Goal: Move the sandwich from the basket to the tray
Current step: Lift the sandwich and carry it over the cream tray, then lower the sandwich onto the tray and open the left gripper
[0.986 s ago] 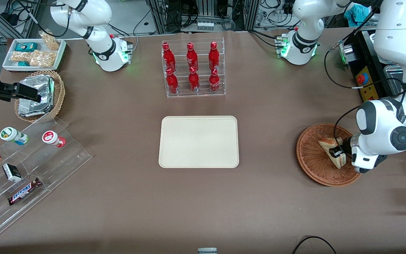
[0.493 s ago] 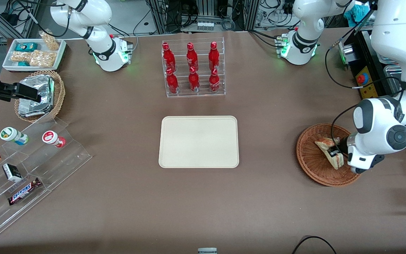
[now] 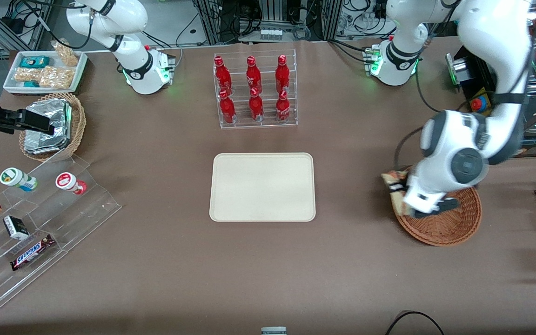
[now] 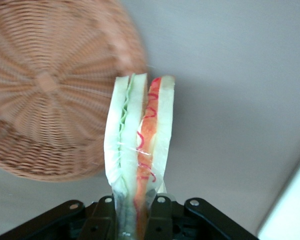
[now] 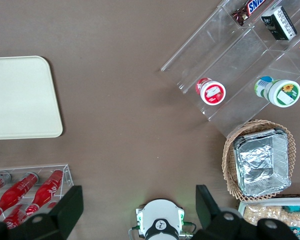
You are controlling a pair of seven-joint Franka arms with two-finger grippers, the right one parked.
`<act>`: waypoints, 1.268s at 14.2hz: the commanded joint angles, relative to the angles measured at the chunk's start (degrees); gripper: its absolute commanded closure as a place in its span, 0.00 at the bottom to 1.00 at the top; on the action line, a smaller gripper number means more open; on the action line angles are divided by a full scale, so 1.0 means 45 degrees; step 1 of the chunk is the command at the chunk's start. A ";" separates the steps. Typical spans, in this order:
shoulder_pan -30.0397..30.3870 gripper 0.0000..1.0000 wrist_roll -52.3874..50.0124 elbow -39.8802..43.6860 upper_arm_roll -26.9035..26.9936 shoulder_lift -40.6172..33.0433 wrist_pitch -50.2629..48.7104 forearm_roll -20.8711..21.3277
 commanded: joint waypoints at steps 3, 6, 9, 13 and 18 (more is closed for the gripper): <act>-0.3072 0.90 -0.0170 0.0885 -0.0064 0.0810 -0.0145 0.0010; -0.4441 0.88 -0.0209 0.2422 -0.0103 0.2173 -0.0144 -0.0030; -0.5966 0.88 -0.2467 0.4552 -0.0083 0.4165 -0.0164 0.0146; -0.6924 0.88 -0.3293 0.5845 -0.0045 0.5224 -0.0144 0.0166; -0.7492 0.85 -0.4289 0.7619 0.0034 0.6804 -0.0144 0.0457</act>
